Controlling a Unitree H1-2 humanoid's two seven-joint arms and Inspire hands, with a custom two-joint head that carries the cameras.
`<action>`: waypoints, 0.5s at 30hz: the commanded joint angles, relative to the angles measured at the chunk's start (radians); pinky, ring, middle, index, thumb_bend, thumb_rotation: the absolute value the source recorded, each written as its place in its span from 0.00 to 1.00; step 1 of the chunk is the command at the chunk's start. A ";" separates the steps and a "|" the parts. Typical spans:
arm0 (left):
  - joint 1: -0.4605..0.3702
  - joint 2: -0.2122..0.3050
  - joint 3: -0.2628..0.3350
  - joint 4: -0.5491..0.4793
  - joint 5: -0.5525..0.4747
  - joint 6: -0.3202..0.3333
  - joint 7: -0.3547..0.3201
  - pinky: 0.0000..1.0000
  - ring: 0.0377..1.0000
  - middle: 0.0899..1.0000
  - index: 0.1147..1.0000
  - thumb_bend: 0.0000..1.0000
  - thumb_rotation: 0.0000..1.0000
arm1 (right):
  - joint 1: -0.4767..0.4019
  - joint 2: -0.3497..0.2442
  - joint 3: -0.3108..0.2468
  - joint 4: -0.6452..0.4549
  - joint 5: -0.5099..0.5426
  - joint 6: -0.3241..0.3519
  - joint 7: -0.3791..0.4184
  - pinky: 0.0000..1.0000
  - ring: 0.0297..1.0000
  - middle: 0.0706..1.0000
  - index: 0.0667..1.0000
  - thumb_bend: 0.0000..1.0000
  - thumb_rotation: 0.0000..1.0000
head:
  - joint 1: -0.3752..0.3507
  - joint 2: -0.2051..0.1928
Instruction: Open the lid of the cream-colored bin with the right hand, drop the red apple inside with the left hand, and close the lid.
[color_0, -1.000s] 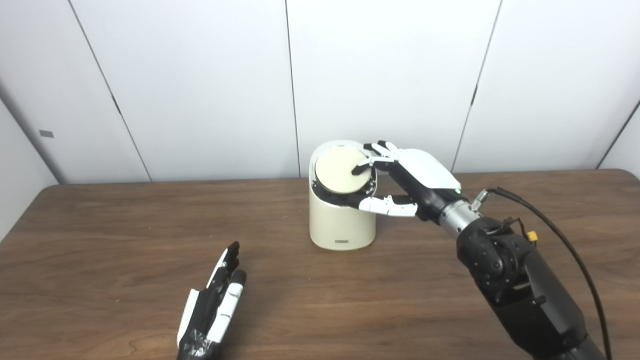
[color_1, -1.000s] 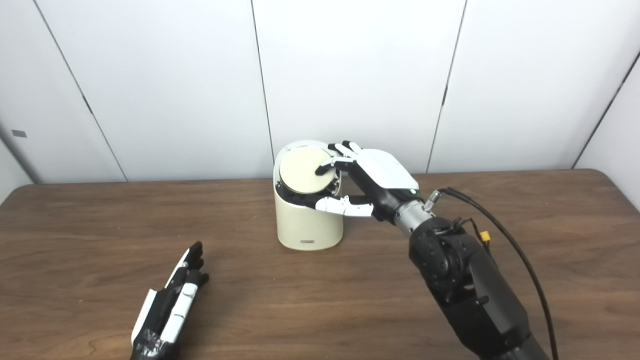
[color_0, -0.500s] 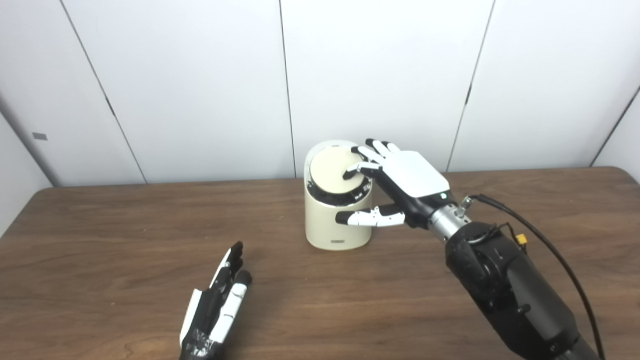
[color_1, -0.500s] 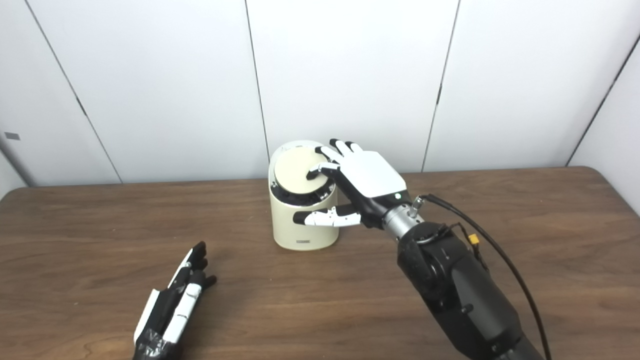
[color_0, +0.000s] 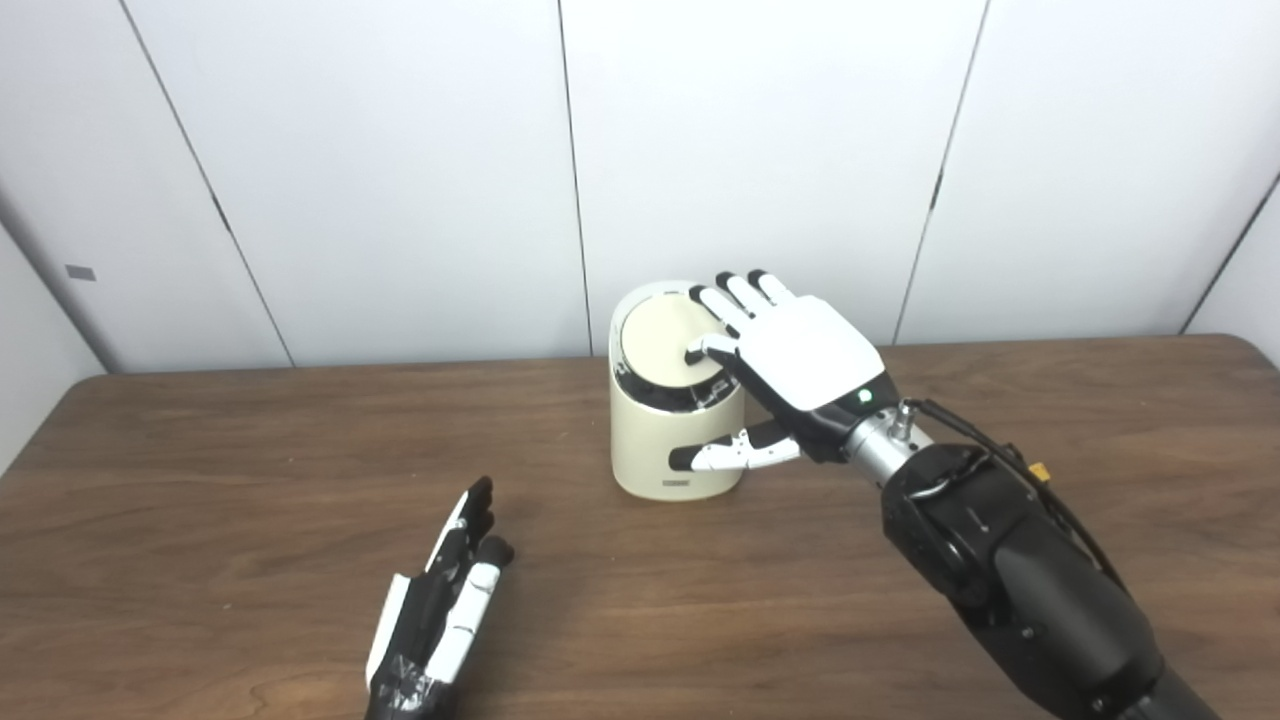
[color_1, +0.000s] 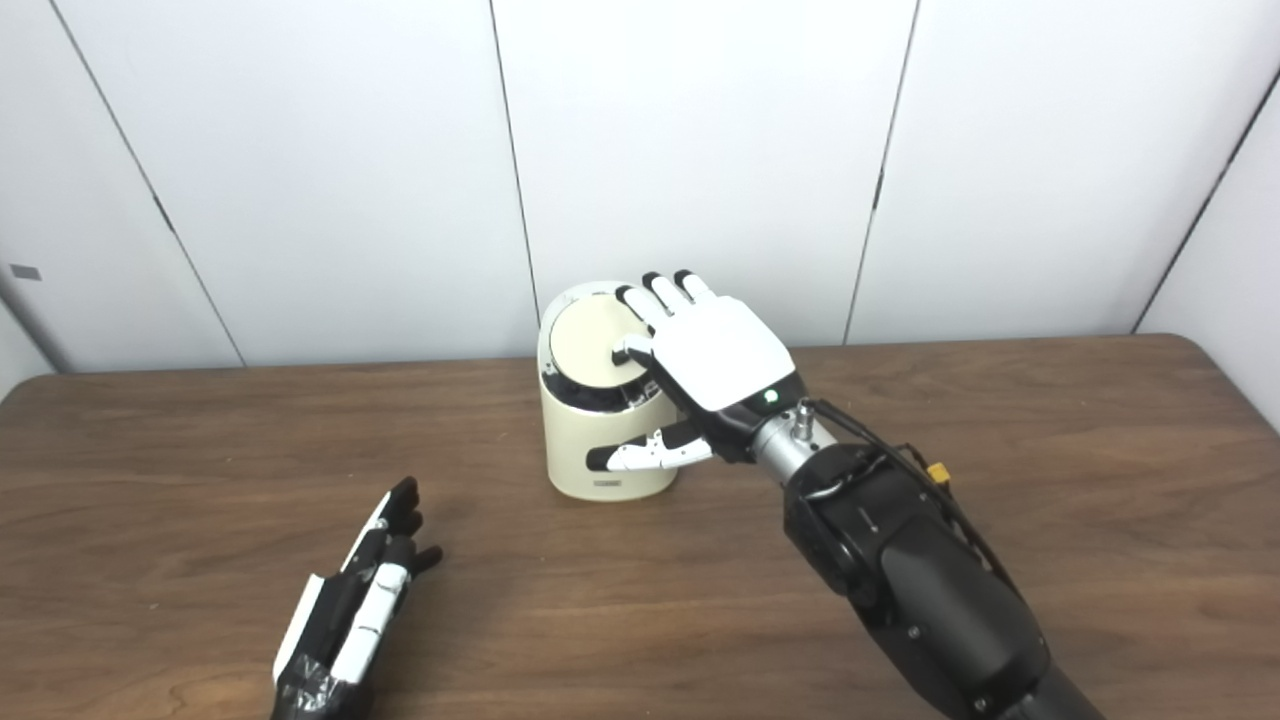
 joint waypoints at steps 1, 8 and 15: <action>-0.015 -0.004 -0.002 -0.036 0.003 -0.014 0.002 0.89 1.00 1.00 1.00 0.67 0.78 | -0.002 0.018 -0.022 -0.020 0.037 -0.014 -0.018 1.00 1.00 0.97 0.77 0.53 0.89 | -0.002 0.000; -0.021 -0.008 0.003 -0.018 0.000 -0.022 0.007 0.89 0.99 1.00 1.00 0.66 0.78 | 0.032 0.054 -0.140 -0.041 0.147 -0.036 -0.121 0.97 1.00 0.98 0.98 0.49 0.87 | -0.001 -0.003; -0.023 -0.021 0.018 -0.016 -0.027 -0.022 0.011 0.91 0.99 1.00 1.00 0.64 0.76 | 0.111 0.060 -0.236 -0.110 0.231 0.023 -0.094 0.95 1.00 1.00 1.00 0.50 0.95 | 0.004 -0.004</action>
